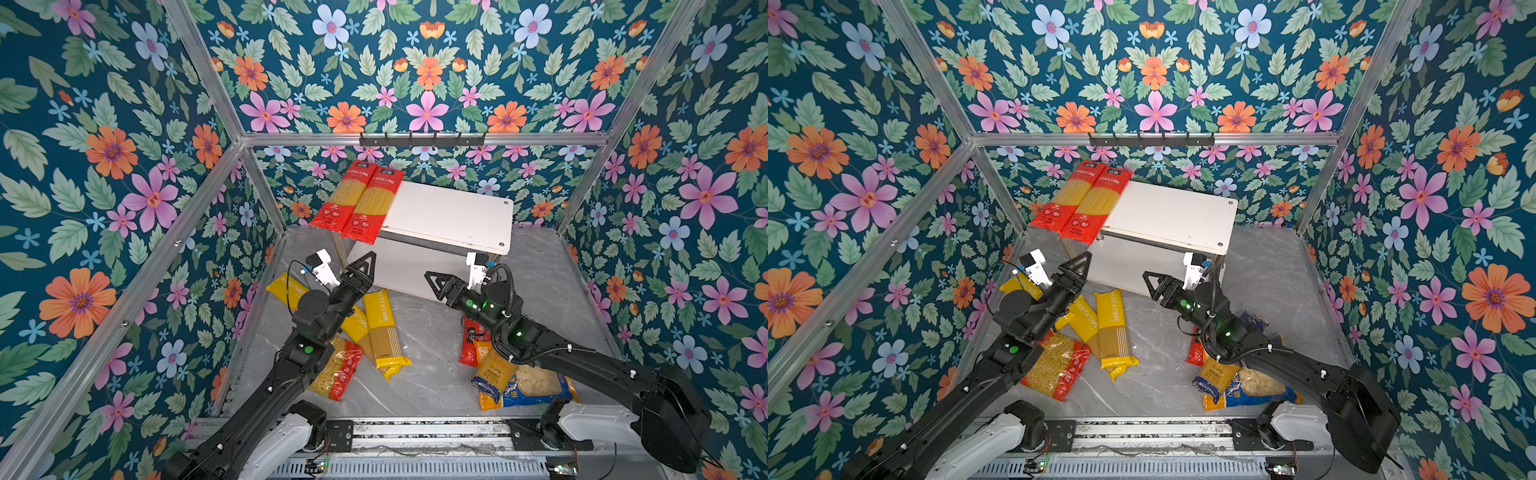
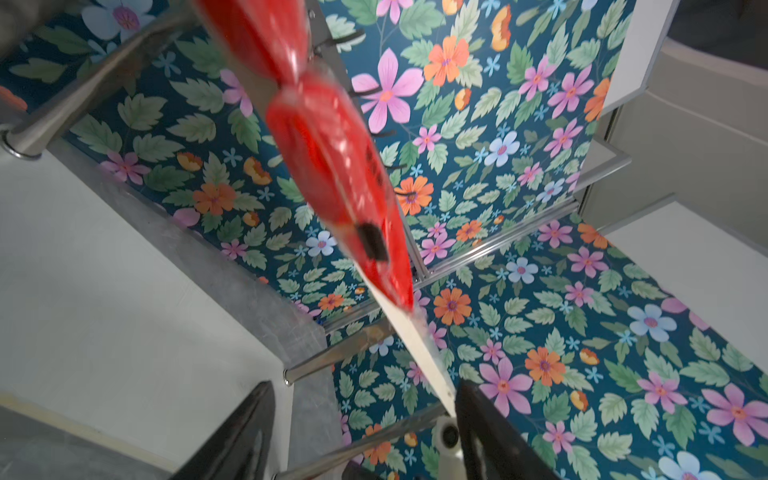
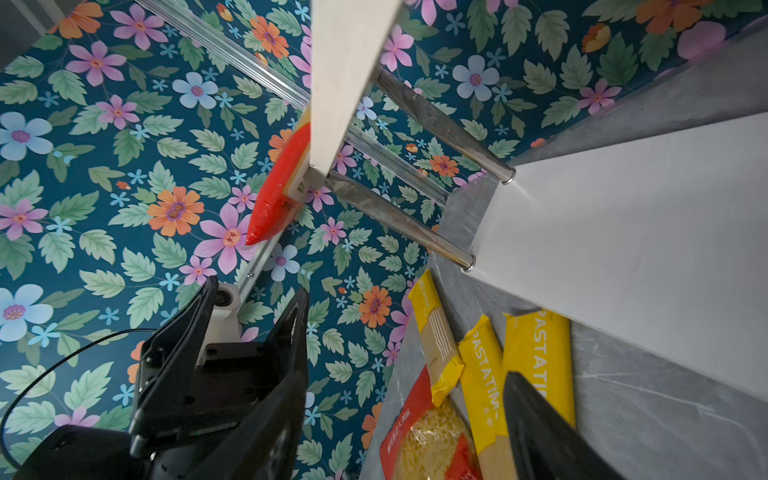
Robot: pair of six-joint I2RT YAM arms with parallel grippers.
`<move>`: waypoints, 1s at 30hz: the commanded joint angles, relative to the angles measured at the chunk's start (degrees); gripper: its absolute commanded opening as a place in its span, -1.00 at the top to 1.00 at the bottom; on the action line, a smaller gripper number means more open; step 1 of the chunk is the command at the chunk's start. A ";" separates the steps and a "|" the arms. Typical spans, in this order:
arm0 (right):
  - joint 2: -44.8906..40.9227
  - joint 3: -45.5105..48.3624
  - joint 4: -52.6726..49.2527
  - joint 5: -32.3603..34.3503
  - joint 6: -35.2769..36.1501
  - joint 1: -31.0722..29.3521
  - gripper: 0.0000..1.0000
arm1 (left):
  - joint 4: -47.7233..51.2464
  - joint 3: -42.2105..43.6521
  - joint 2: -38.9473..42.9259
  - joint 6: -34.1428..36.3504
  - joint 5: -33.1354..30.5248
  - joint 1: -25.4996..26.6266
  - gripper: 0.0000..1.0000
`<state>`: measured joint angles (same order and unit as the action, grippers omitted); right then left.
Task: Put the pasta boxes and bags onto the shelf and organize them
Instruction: 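Withdraw the left gripper while the right gripper reaches to the MoliPasta bag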
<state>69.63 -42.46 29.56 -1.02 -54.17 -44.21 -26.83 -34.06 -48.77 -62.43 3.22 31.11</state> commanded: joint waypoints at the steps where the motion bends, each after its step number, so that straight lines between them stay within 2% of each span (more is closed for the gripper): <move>1: -1.64 0.32 -4.65 2.08 1.56 -0.04 -0.51 | 0.16 2.18 0.36 5.60 -4.76 4.33 -0.41; 5: -4.30 1.41 -12.91 3.96 1.80 -0.09 -0.48 | -2.38 4.75 -1.71 7.62 -6.72 8.38 -0.40; 15: -13.33 3.06 -49.58 10.81 3.10 0.70 -0.37 | -4.85 6.65 -11.86 15.99 -11.64 18.67 -0.38; 20: -18.73 6.55 -59.59 6.72 3.28 6.80 -0.36 | -6.74 5.50 -18.46 17.87 -13.12 23.93 -0.38; 23: -21.81 7.52 -63.85 6.59 4.62 9.51 -0.36 | -9.76 5.46 -22.02 16.92 -12.89 25.52 -0.37; 30: -26.33 7.92 -69.97 -0.10 10.09 23.25 -0.41 | -10.81 1.83 -28.98 18.35 -10.24 28.42 -0.38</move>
<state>44.38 -34.52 -36.23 1.96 -47.27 -23.57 -35.22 -31.00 -76.31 -45.91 -8.40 58.92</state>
